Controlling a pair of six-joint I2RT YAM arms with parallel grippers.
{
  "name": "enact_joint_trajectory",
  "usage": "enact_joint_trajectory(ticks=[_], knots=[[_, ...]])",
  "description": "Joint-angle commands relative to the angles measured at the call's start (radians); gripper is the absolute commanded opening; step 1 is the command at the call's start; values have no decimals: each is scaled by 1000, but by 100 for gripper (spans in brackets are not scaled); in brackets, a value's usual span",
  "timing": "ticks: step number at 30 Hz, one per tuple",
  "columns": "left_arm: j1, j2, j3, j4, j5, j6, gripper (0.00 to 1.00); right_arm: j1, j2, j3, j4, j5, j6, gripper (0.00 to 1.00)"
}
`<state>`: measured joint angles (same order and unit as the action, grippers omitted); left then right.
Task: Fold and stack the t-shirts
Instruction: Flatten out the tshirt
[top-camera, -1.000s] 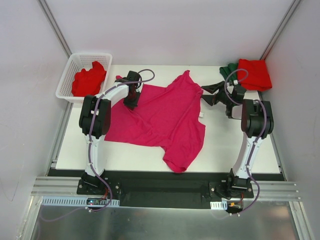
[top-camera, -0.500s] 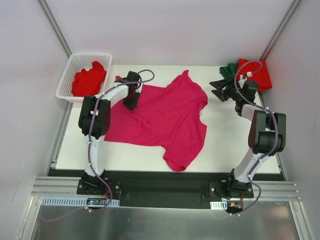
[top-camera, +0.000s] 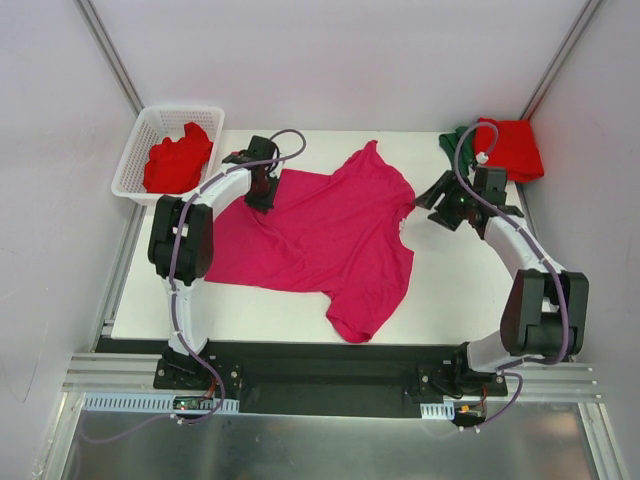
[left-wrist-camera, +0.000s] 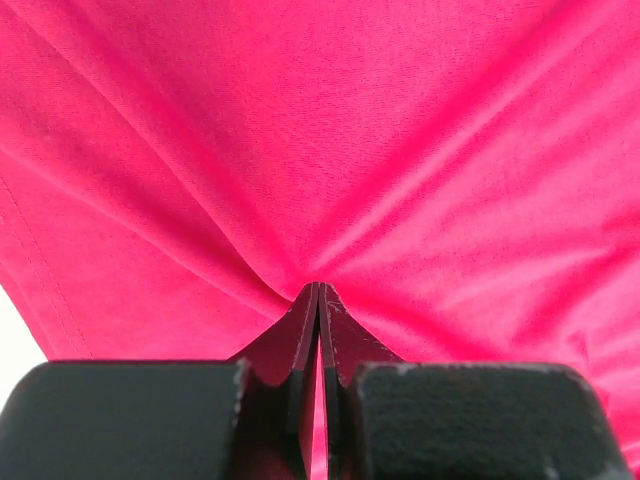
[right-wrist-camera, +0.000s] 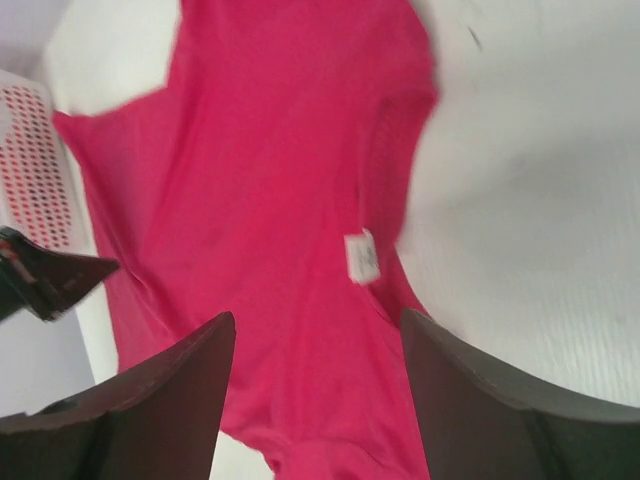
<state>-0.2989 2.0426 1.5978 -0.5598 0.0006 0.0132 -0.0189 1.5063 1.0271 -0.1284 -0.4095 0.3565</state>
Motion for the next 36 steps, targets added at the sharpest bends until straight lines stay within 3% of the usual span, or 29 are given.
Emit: enact_joint_trajectory(ticks=[1,14,25,36], knots=[[10,-48,11,0,27,-10,0,2,-96,-120,-158,41,-48,70],[9,-45,5,5,29,-12,0,17,-259,-397,-203,86,-45,70],[9,-50,-7,6,26,-12,0,34,-87,-427,-25,75,-16,70],[9,-59,-19,6,6,-5,0,57,11,-332,-17,57,-1,70]])
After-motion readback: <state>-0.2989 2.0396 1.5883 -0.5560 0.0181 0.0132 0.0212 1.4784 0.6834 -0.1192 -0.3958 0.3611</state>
